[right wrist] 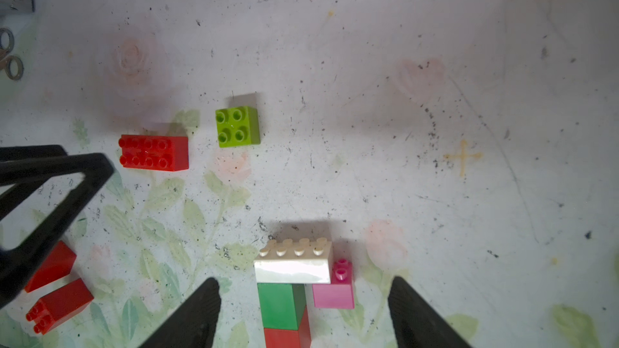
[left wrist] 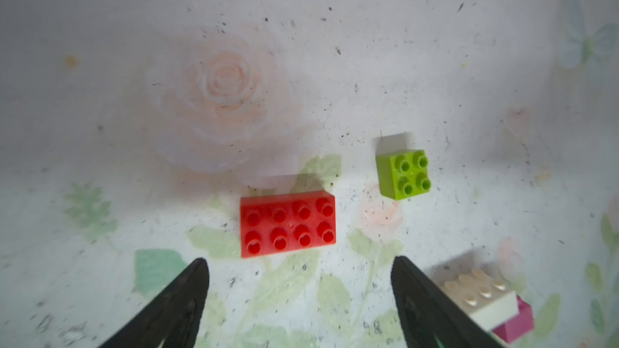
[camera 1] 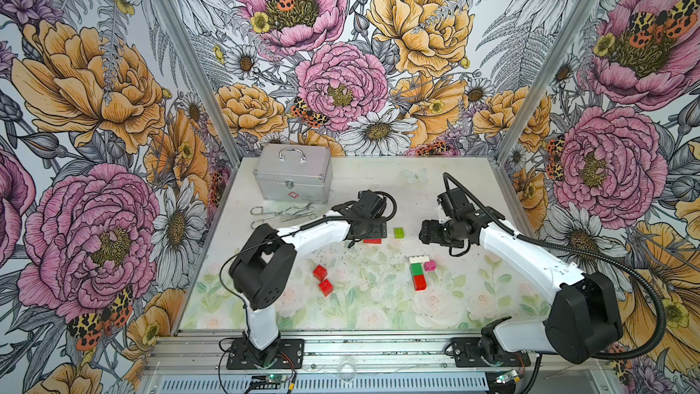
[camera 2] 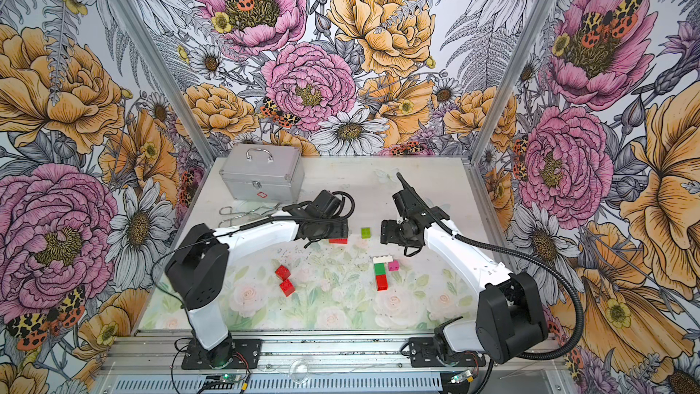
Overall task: Assemble the letter r with lego
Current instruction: Move the lego brick at the center of the board, then pick up the lego brick from the center of the board.
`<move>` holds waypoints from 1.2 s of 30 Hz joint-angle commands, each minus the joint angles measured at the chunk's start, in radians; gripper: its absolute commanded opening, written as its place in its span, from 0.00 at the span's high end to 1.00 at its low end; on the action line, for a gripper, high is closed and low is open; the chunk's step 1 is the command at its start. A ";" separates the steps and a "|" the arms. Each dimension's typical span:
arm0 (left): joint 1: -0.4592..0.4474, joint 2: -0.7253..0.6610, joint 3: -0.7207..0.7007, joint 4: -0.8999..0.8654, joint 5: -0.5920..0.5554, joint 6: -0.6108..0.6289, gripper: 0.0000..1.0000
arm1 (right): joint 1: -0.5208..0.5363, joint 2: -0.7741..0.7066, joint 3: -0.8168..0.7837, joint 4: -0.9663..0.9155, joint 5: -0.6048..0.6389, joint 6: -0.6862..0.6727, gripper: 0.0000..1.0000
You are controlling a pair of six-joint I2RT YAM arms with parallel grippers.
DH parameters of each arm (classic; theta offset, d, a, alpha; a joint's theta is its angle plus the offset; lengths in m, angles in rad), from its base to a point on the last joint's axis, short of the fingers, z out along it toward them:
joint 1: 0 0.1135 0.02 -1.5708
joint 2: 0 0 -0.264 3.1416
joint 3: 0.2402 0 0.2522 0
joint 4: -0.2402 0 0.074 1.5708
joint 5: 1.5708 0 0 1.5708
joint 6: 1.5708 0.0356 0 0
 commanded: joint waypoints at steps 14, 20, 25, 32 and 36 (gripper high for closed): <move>0.114 -0.912 -0.626 0.177 0.183 0.042 0.12 | 0.271 0.389 0.440 -0.090 0.145 0.194 0.22; 0.121 -1.081 -0.687 0.120 0.171 0.034 0.09 | 0.322 0.550 0.586 -0.140 0.182 0.243 0.22; 0.125 -1.104 -0.722 0.137 0.199 0.033 0.08 | 0.365 0.667 0.715 -0.194 0.196 0.263 0.22; 0.127 -1.103 -0.724 0.157 0.225 0.036 0.08 | 0.385 0.765 0.792 -0.239 0.227 0.306 0.21; 0.126 -1.101 -0.724 0.158 0.235 0.036 0.08 | 0.384 0.794 0.806 -0.241 0.224 0.315 0.20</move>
